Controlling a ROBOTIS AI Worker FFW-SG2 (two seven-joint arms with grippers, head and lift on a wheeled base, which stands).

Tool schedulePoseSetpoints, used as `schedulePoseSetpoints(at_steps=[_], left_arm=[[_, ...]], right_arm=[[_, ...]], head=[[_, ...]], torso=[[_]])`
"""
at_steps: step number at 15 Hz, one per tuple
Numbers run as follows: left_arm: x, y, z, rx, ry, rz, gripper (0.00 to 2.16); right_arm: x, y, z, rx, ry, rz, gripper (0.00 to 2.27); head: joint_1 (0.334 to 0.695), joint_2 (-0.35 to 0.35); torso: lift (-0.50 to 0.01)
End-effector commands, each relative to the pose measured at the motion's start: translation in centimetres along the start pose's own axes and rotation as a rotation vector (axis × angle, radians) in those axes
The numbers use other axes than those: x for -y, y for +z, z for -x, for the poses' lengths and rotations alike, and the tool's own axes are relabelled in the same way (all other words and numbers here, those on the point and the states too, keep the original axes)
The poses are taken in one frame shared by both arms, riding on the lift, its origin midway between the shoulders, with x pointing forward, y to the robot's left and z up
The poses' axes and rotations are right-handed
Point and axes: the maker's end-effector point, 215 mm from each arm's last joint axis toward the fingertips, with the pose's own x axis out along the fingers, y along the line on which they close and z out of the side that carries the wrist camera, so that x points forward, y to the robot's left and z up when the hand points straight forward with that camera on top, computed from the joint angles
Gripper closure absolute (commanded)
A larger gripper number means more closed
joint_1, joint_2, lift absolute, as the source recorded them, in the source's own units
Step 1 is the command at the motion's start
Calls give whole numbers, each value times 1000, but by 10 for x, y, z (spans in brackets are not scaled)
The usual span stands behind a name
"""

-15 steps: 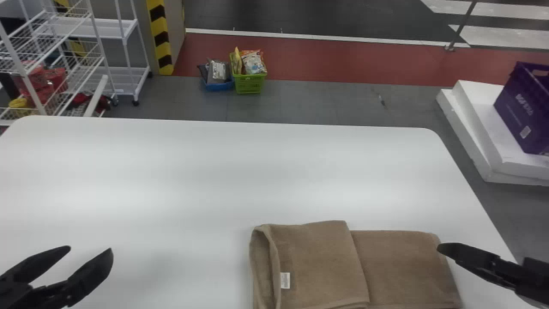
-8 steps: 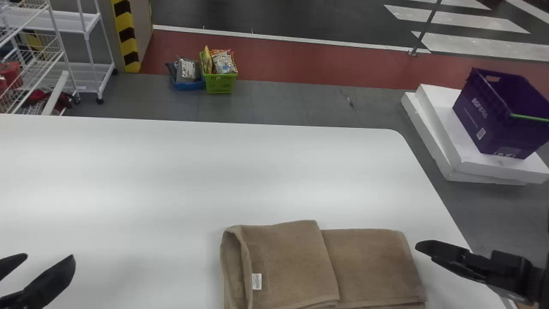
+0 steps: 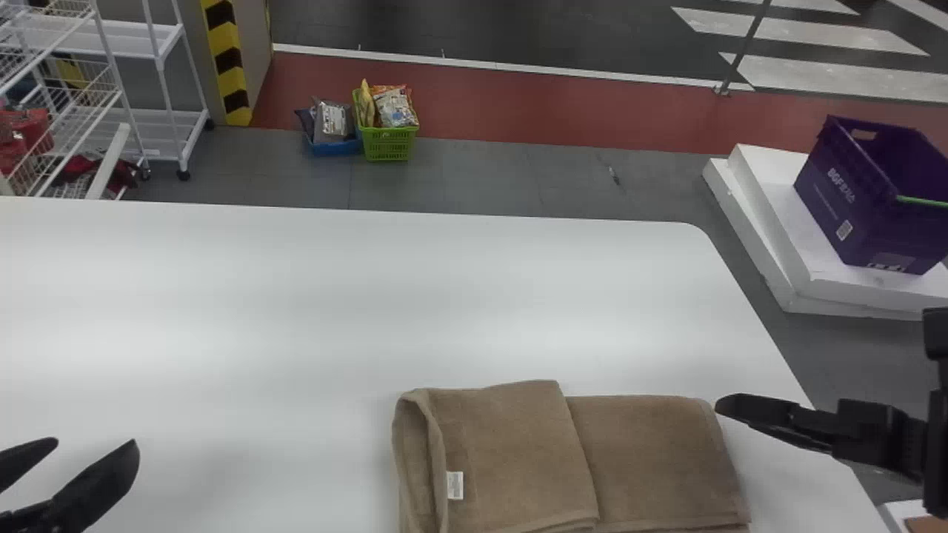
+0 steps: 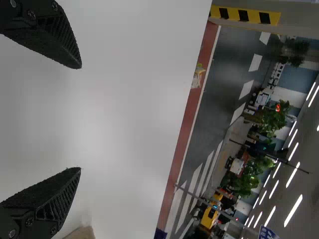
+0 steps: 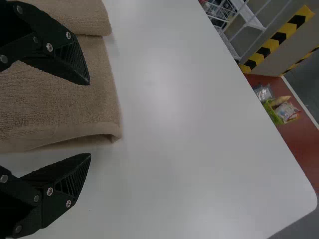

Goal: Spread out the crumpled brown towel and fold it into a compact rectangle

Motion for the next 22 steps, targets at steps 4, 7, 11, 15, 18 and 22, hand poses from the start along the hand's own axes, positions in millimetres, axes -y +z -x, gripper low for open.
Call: schedulePoseSetpoints(at_steps=[4, 7, 11, 15, 18, 22], left_arm=[[-1, 0, -3, 2, -3, 7, 80], [-1, 0, -2, 2, -2, 7, 80], [-3, -1, -1, 1, 2, 7, 80], [-5, -1, 1, 1, 5, 10, 80], [-5, -1, 1, 1, 3, 10, 80], [-5, -3, 2, -1, 4, 12, 80]], right_arm=[[15, -27, -4, -64, -36, -23, 383], [9, -39, -17, -102, -26, -22, 400], [2, -40, -24, -117, -15, -7, 478], [-1, -41, -25, -120, -7, -4, 674], [0, -45, -24, -126, 3, -16, 670], [2, -41, -19, -113, 6, -21, 660]], head=[[695, -181], [695, -181], [695, -157], [695, -140], [695, -137], [695, -138]], torso=[[-127], [-127], [-127], [-127], [-127], [-127]])
